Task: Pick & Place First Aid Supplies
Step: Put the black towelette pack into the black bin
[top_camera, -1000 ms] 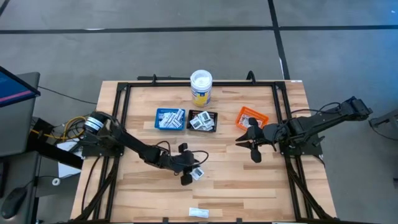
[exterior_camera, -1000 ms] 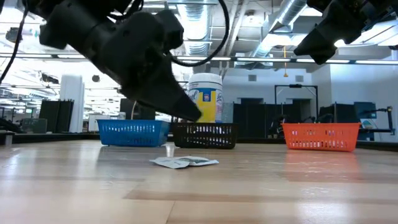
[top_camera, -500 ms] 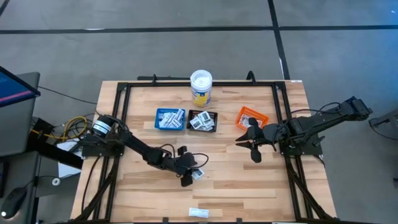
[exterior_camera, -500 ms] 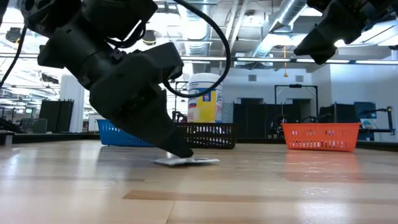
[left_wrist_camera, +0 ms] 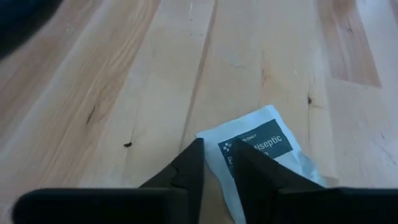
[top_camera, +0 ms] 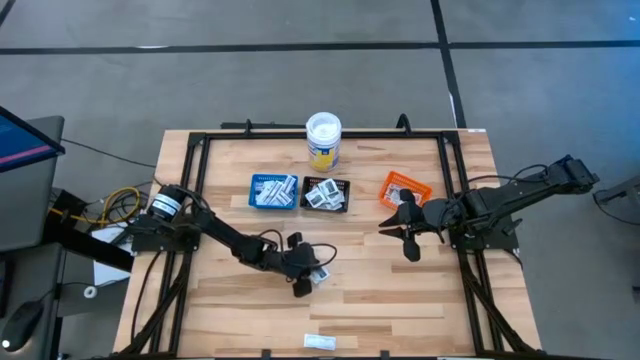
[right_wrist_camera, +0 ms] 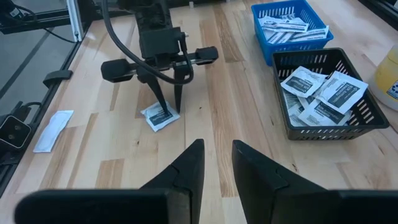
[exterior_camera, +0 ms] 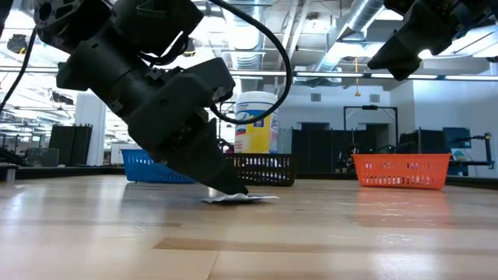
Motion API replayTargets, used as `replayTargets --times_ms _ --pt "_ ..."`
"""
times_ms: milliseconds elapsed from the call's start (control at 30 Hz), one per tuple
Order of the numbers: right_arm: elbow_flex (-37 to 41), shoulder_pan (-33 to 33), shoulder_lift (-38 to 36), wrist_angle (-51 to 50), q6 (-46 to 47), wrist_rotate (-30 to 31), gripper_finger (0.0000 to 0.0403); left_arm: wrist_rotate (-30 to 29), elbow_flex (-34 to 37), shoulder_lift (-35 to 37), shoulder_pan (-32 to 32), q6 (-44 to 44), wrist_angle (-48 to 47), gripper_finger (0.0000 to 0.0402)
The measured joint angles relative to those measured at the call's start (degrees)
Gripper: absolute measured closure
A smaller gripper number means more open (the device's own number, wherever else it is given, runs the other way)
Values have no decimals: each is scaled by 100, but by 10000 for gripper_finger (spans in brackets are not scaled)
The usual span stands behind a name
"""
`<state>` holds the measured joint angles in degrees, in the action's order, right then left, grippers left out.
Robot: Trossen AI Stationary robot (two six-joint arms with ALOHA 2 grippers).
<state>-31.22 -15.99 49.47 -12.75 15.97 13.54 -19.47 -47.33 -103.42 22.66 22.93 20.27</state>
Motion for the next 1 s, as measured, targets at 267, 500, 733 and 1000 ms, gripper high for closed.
replayTargets --times_ms 267,500,733,1000 --pt "0 -2 126 50 3 105 326 -12 7 0 -71 -3 92 395" --pt "2 0 791 431 -243 146 326 43 13 -8 -169 -12 191 397" --pt "-123 0 1501 636 -451 137 326 113 50 310 -4 -17 325 376" --pt "-451 -48 2170 658 -905 149 326 -3 29 432 470 -4 423 298"
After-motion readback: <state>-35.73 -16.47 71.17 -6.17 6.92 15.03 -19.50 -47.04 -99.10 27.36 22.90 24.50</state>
